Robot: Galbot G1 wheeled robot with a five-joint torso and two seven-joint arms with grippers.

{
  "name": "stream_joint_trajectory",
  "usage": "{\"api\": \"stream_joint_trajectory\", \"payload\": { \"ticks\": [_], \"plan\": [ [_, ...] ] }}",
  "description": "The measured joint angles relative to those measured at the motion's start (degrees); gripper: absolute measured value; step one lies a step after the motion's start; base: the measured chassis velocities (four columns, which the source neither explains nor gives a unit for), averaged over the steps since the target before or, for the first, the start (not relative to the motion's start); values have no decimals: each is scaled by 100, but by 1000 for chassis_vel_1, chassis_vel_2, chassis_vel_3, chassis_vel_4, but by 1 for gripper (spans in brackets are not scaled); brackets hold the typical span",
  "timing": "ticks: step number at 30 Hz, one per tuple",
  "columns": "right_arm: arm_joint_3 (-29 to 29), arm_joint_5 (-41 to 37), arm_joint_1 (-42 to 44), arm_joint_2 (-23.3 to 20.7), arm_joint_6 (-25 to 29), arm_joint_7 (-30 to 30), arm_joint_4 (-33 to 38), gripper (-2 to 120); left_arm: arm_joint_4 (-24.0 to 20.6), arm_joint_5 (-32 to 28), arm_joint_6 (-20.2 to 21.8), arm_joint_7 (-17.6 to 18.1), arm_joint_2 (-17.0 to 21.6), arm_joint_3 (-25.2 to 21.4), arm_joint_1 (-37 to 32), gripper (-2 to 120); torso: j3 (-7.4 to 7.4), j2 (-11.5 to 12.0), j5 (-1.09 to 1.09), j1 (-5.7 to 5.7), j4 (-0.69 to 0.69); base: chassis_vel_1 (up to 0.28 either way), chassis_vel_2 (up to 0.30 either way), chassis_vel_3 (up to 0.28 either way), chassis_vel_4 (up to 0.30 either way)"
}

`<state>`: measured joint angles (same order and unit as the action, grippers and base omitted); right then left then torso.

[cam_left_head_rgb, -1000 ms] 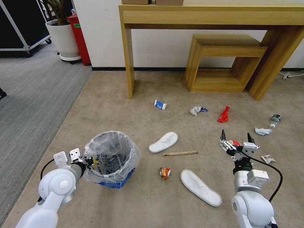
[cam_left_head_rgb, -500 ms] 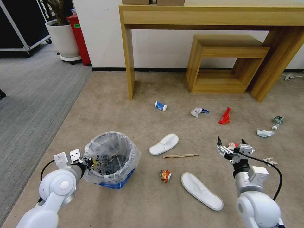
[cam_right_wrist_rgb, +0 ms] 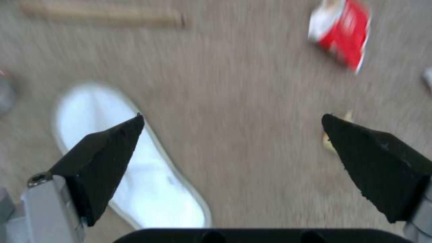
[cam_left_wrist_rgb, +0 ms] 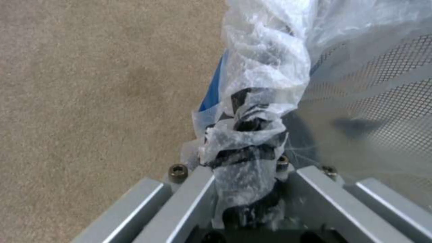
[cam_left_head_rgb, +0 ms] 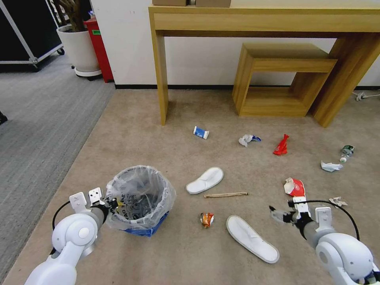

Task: Pick up the trash bin and place the garbage on the floor into it.

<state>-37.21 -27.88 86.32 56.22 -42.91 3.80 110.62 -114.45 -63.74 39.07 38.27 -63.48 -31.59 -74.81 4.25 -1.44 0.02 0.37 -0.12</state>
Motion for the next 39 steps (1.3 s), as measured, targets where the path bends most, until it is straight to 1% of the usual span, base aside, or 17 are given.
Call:
{"api": "stream_joint_trajectory", "payload": {
  "ticks": [3, 4, 6, 7, 10, 11, 14, 15, 16, 17, 18, 19, 24, 27, 32, 35, 39],
  "plan": [
    [420, 93, -101, -93, 1, -138, -422, 100, 45, 56, -5, -2, -92, 14, 15, 0, 0, 0, 0, 0, 0, 0, 0, 0, 0],
    [420, 93, -101, -93, 1, -138, -422, 100, 45, 56, -5, -2, -92, 14, 15, 0, 0, 0, 0, 0, 0, 0, 0, 0, 0],
    [659, 205, -157, -135, 12, -228, -543, 100, 62, 109, -22, -2, -131, 13, 3, 0, 0, -1, -1, 0, 0, 0, 0, 0, 0],
    [659, 205, -157, -135, 12, -228, -543, 100, 62, 109, -22, -2, -131, 13, 3, 0, 0, -1, -1, 0, 0, 0, 0, 0, 0],
    [1006, 394, -312, -218, 119, -284, -772, 100, 63, 168, -42, -10, -185, -6, -53, 0, 0, 0, -2, 0, 0, 0, 0, 0, 0],
    [1006, 394, -312, -218, 119, -284, -772, 100, 63, 168, -42, -10, -185, -6, -53, 0, 0, 0, -2, 0, 0, 0, 0, 0, 0],
    [1304, 470, -484, -238, 236, -291, -997, 100, 57, 214, -59, -21, -234, -25, -86, 0, 0, 0, -2, 0, 1, 0, 0, 0, 0],
    [1304, 470, -484, -238, 236, -291, -997, 100, 57, 214, -59, -21, -234, -25, -86, 0, 0, 0, -2, 0, 1, 0, 0, 0, 0],
    [1440, 492, -544, -240, 333, -279, -1091, 100, 57, 233, -64, -25, -247, -29, -90, 0, -1, 0, -2, 0, 0, 0, 0, 0, 0],
    [1440, 492, -544, -240, 333, -279, -1091, 100, 57, 233, -64, -25, -247, -29, -90, 0, -1, 0, -2, 0, 0, 0, 0, 0, 0],
    [1613, 536, -629, -233, 528, -261, -1235, 100, 61, 262, -70, -38, -271, -30, -96, 0, 0, 0, -1, 0, 0, 0, 0, 0, 0],
    [1737, 577, -687, -213, 615, -246, -1320, 100, 67, 288, -74, -42, -294, -30, -102, 0, 0, 0, -1, 0, 0, 0, 0, 0, 0],
    [1975, 667, -801, -170, 704, -254, -1445, 100, 77, 358, -94, -57, -349, -31, -128, 0, 0, 0, -2, 0, 0, 0, 0, 0, 0],
    [2205, 775, -951, -100, 872, -243, -1657, 100, 73, 415, -111, -76, -382, -35, -183, 0, 0, 0, -1, 0, 0, 0, 0, 0, 0],
    [2382, 837, -1070, -30, 949, -228, -1812, 100, 44, 421, -116, -84, -385, -60, -217, 0, 0, 0, -2, 0, 0, 0, 0, 0, 0],
    [2581, 945, -1240, 12, 1100, -221, -2059, 100, 23, 425, -136, -90, -377, -98, -258, 0, 0, 0, -2, 0, 1, 0, 0, 0, 0],
    [2706, 978, -1375, 27, 1233, -198, -2232, 100, 13, 447, -147, -97, -389, -105, -300, 0, 0, 0, -3, 0, 0, 0, 0, 0, 0]
  ]
}}
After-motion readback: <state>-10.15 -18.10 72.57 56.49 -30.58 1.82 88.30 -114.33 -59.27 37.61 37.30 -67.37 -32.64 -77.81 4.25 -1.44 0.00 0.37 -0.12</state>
